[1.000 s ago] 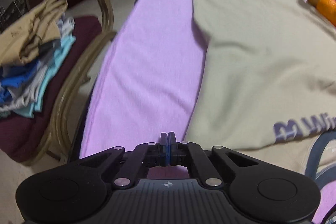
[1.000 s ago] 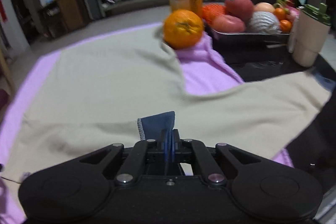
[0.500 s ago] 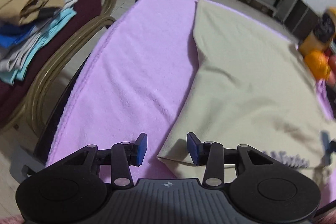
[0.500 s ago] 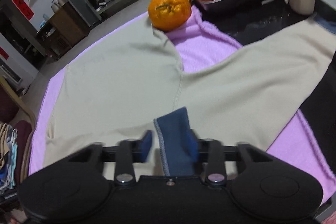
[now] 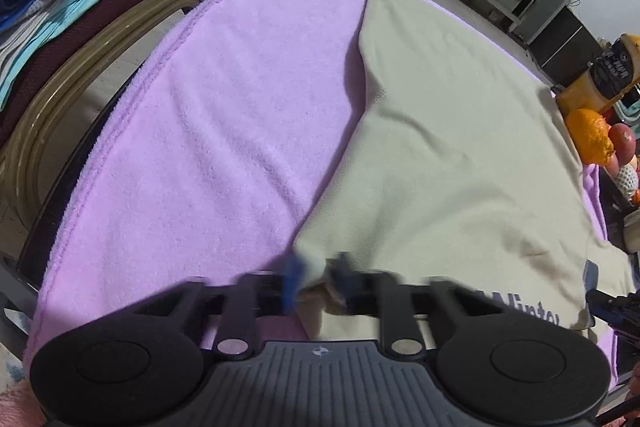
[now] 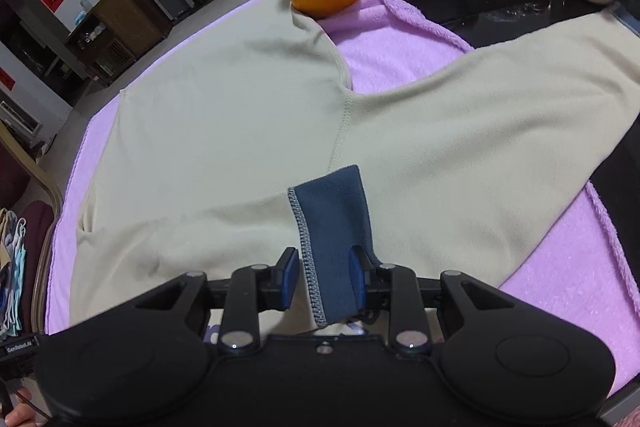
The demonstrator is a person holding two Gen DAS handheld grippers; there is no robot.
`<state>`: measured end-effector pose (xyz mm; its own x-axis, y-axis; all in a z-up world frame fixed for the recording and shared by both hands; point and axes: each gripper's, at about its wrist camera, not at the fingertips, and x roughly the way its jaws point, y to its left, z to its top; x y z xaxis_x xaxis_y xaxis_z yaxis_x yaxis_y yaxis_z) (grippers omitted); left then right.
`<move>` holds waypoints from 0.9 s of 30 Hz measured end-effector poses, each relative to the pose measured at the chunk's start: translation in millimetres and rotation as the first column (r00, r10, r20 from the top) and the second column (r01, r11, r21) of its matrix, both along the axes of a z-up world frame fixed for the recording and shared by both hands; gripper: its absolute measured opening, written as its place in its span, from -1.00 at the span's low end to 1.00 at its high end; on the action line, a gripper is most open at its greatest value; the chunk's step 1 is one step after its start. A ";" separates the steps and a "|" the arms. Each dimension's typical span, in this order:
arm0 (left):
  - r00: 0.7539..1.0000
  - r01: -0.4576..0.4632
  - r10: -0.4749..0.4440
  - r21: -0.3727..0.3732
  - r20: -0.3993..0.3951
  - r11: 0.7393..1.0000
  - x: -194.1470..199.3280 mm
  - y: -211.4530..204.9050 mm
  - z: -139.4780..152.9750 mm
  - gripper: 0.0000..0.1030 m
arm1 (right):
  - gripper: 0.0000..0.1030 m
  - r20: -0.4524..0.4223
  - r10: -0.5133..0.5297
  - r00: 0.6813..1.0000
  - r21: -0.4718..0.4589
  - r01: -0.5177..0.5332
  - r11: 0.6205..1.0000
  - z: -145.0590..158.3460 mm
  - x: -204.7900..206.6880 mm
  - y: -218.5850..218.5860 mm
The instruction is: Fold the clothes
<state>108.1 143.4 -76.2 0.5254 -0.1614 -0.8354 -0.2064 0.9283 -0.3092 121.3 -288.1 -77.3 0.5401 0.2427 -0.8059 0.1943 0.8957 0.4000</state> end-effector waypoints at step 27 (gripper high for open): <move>0.969 0.159 -0.187 0.168 0.162 0.973 87.9 -94.8 -7.9 -0.57 | -0.51 -0.010 0.137 0.991 0.610 -0.103 0.786 -59.4 62.9 47.8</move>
